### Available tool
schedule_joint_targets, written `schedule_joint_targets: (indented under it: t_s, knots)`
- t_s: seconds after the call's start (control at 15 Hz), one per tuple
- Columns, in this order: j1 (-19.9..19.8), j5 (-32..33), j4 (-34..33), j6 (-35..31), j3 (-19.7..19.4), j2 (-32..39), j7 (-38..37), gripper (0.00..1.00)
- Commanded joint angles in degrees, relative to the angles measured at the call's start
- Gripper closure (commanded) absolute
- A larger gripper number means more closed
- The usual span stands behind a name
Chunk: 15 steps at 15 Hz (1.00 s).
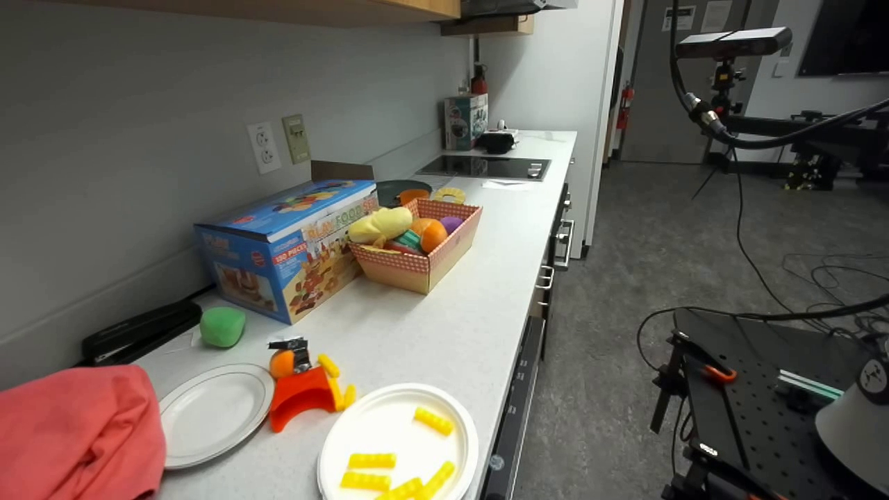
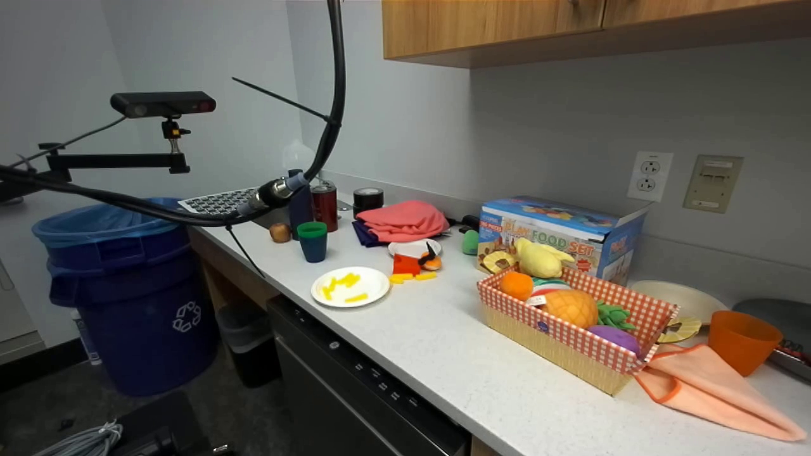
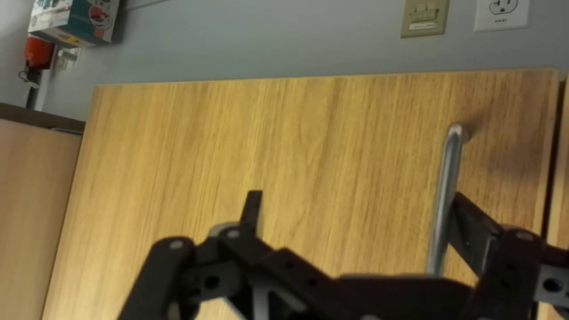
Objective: Open the top right cabinet door
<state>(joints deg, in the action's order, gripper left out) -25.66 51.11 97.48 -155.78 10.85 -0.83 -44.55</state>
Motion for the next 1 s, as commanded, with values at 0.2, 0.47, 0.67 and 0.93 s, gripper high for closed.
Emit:
schedule_joint_targets:
  t_s: [0.2,0.47,0.67,0.93]
  knots:
    - [0.1,2.9,1.4,9.3,0.8,-3.1,-2.8,0.00]
    - [-1.6,0.7,12.1,5.6,-2.1,-11.3,-2.2,0.00]
    - [-2.1,1.1,17.2,5.2,-4.1,-16.8,-2.6,0.00]
    - [2.3,1.7,23.2,6.6,-11.0,-23.8,-2.7,0.00]
